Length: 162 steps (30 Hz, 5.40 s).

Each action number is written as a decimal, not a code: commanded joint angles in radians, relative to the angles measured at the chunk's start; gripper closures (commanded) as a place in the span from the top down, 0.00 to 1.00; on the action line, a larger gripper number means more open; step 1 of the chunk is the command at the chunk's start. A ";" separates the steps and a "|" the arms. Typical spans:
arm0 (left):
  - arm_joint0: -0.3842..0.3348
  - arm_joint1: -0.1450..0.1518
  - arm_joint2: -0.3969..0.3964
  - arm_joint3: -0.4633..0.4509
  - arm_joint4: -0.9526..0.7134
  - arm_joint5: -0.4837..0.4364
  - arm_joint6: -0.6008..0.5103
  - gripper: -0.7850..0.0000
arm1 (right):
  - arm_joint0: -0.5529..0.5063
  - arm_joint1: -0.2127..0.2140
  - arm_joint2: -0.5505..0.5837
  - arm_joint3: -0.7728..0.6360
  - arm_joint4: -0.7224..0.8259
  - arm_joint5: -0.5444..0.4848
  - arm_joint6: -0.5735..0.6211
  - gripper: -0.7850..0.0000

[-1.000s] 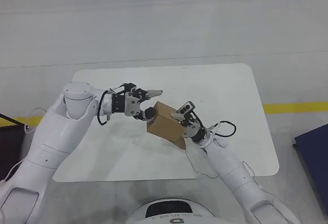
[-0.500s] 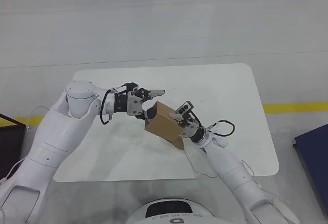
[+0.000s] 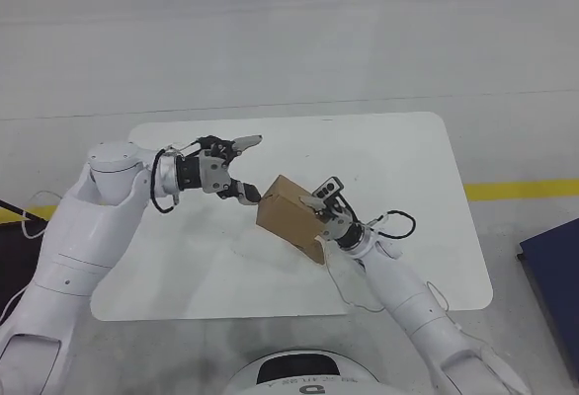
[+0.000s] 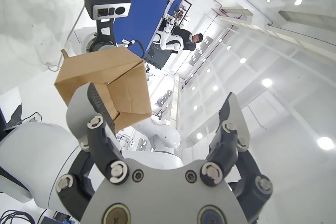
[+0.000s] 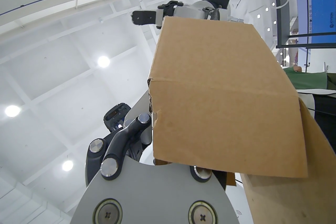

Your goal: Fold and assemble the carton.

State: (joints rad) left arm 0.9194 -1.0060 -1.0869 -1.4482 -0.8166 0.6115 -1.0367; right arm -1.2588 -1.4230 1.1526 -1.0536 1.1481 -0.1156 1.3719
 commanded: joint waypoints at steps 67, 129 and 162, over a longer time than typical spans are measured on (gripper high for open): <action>0.346 0.054 -0.326 0.043 -0.205 -0.223 -0.059 1.00 | 0.269 0.249 -0.272 -1.116 -1.748 0.716 -0.274 1.00; 0.346 0.054 -0.326 0.043 -0.205 -0.223 -0.059 1.00 | -0.070 0.211 -0.135 -0.356 -1.284 -0.040 -0.962 0.62; 0.346 0.054 -0.326 0.043 -0.205 -0.223 -0.059 1.00 | -0.079 0.169 -0.384 -0.688 -1.958 0.702 -1.030 0.00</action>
State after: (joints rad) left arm 1.2656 -0.9516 -1.4134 -1.4052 -1.0214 0.3885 -1.0960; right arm -1.3311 -1.2553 0.7643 -1.7313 -0.7981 0.5708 0.3411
